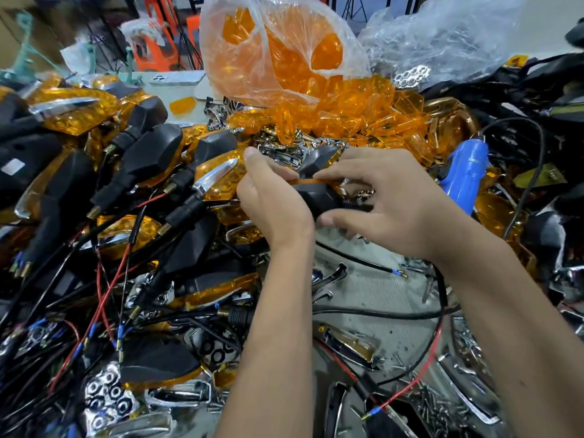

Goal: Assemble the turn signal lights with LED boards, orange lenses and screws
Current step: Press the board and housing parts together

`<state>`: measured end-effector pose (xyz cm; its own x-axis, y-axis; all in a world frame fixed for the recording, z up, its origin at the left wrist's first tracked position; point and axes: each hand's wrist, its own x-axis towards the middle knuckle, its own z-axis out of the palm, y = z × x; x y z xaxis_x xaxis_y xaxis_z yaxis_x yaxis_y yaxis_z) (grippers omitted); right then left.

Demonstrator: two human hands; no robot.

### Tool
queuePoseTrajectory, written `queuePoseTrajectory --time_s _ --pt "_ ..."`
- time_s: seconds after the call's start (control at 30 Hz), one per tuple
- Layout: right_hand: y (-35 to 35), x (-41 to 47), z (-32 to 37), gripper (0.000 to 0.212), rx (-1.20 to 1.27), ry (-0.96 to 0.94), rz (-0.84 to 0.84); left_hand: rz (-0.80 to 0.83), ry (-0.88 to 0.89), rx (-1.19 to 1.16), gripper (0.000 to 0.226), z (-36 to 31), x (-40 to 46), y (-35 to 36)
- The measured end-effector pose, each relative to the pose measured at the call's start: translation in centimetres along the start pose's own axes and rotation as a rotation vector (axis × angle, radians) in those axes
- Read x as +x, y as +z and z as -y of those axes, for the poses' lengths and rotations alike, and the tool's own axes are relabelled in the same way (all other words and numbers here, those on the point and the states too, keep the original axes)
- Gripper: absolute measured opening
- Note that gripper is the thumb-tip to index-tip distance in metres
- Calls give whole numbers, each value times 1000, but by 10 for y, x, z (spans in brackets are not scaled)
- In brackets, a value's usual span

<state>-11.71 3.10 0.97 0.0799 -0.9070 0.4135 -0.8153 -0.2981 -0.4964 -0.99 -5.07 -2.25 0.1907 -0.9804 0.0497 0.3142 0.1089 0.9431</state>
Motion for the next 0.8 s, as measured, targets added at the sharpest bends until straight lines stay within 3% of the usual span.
queuePoseTrajectory --time_s 0.13,0.37,0.47,0.67,0.8 --pt "2 -2 -2 43 -40 1 1 -19 169 202 64 2 1 -3" --pt "7 -1 -3 32 -24 -19 15 -7 158 399 73 1 5 -7" --pt "5 -1 -3 37 -25 -40 18 6 143 434 71 0 5 -6" --pt "3 -1 -1 41 -10 -55 7 2 138 398 63 0 6 -6" --pt "2 -4 -5 38 28 3 -22 30 -19 194 70 0 7 -2"
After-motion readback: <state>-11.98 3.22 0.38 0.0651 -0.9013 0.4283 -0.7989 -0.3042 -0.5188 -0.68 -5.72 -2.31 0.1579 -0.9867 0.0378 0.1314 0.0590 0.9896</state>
